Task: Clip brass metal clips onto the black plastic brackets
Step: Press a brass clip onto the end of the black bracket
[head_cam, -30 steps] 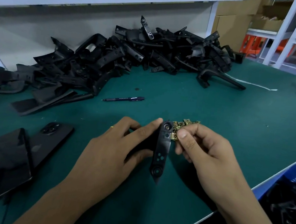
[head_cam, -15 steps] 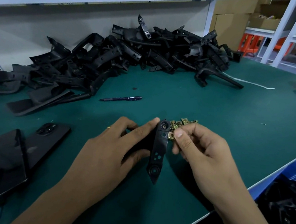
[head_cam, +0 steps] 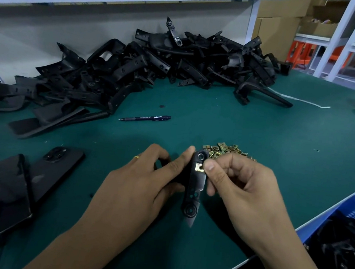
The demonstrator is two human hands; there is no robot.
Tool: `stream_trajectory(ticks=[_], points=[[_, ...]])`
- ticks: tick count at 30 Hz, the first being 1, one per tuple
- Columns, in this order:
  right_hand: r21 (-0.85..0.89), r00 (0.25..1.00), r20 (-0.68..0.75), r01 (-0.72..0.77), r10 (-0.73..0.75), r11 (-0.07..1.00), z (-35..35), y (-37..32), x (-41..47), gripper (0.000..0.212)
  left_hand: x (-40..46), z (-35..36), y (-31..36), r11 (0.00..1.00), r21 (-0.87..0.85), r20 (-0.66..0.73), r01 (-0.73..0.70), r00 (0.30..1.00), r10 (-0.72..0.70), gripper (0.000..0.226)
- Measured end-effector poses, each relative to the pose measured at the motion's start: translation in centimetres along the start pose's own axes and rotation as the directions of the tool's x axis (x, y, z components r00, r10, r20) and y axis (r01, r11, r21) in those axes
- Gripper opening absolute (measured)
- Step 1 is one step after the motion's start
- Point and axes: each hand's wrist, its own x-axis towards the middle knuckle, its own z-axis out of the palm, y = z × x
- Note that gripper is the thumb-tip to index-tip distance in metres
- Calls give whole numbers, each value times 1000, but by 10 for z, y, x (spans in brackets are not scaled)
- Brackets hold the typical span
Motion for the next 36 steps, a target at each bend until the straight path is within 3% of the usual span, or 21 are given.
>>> stream_trajectory(ticks=[6,8,10,12,14,18,30,36], points=[[-30,1000,17,18,-18,999,3,4,0,15,-4,-1,-12,999,13,-26,31,999,-30,59],[-174,999,-20,38,-42,984,3,9,1,11,-3,0,-25,989,-76,-103,124,986,-132,54],[-480,986,-26,132,-165,867,4,14,2,19,-3,1,-39,969,-144,-173,202,959,-226,50],[-698,965,81,233,-248,677,8,15,2,34,-3,4,-47,952,-181,-189,248,941,-281,47],[-787,961,203,275,-189,552,13,14,0,52,-4,5,-51,937,-222,-192,270,930,-313,39],[-840,949,316,282,-6,463,22,14,-3,64,-4,6,-52,936,-233,-195,265,930,-311,38],[-765,958,210,287,-197,576,20,17,3,23,-5,3,-48,939,-204,-148,277,939,-309,51],[-729,963,219,267,-155,630,18,18,3,26,-6,4,-49,943,-198,-130,268,946,-297,49]])
